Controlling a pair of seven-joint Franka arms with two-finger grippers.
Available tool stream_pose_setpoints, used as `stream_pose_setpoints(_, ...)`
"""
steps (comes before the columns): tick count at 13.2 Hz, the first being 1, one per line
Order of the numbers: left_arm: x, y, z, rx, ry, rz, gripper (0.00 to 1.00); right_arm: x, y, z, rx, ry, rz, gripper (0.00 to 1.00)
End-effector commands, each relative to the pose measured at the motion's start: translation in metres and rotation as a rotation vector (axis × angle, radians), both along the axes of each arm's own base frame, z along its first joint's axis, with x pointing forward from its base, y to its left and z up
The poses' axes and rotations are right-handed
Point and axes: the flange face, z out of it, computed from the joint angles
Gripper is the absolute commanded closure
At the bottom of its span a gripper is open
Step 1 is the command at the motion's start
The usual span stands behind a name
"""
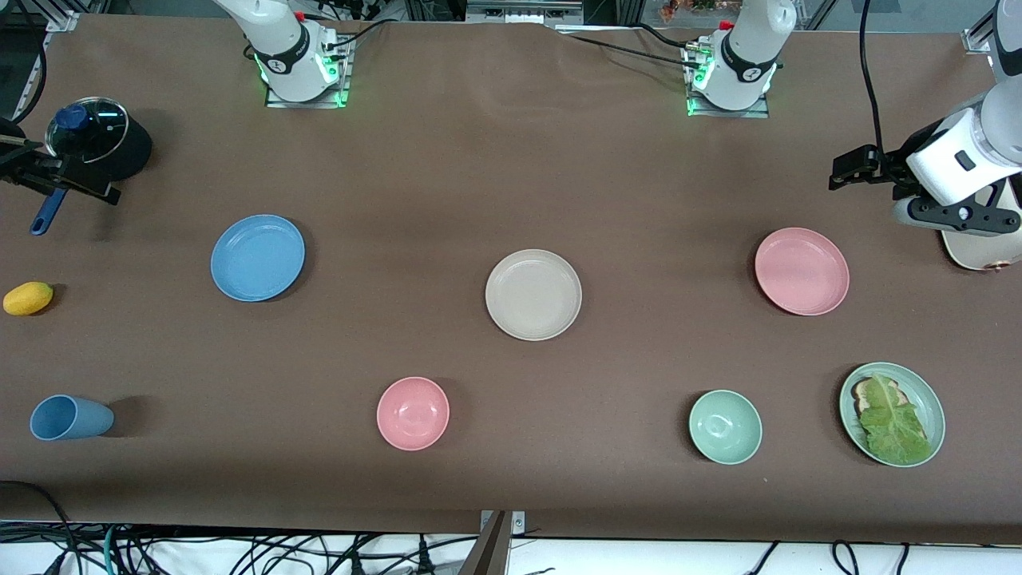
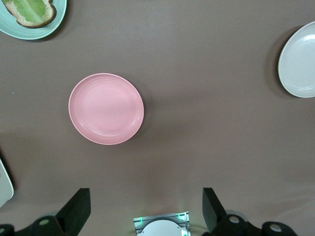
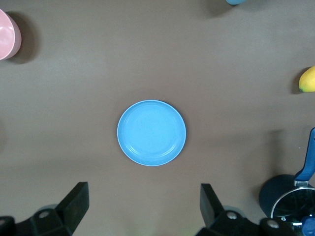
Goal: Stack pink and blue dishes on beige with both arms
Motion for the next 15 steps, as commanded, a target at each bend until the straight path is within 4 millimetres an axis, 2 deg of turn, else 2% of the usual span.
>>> stream_pose_setpoints(1, 0.017, 0.003, 0.005, 0.006, -0.019, 0.008, 0.0, -0.003, -0.002, 0.004, -0.012, -0.006, -0.006, 0.0)
stream_pose_setpoints(5, 0.037, -0.024, -0.027, 0.015, -0.007, -0.048, 0.0, -0.003, -0.002, 0.004, -0.012, -0.004, -0.006, 0.0)
stream_pose_setpoints(6, 0.042, -0.025, -0.035, 0.017, 0.0, -0.05, 0.0, -0.003, -0.002, 0.004, -0.011, -0.004, -0.006, 0.0)
stream_pose_setpoints(9, 0.053, -0.044, -0.07, 0.031, 0.044, -0.08, 0.0, -0.003, -0.002, 0.004, -0.011, -0.004, -0.006, 0.0)
stream_pose_setpoints(10, 0.054, -0.038, -0.074, 0.044, 0.051, -0.072, 0.0, -0.003, -0.002, 0.004, -0.011, -0.004, -0.006, 0.0)
stream_pose_setpoints(11, 0.058, -0.035, -0.089, 0.052, 0.074, -0.069, 0.0, -0.003, -0.002, 0.004, -0.011, -0.004, -0.006, 0.0)
stream_pose_setpoints(12, 0.059, -0.035, -0.092, 0.052, 0.08, -0.071, 0.0, -0.003, -0.002, 0.004, -0.011, -0.004, -0.006, 0.0)
stream_pose_setpoints(13, 0.062, -0.03, -0.105, 0.052, 0.103, -0.062, 0.0, -0.003, -0.002, 0.004, -0.011, -0.006, -0.006, 0.0)
stream_pose_setpoints(15, 0.068, -0.013, -0.125, 0.05, 0.133, -0.037, 0.0, -0.003, -0.002, 0.004, -0.011, -0.006, -0.006, 0.0)
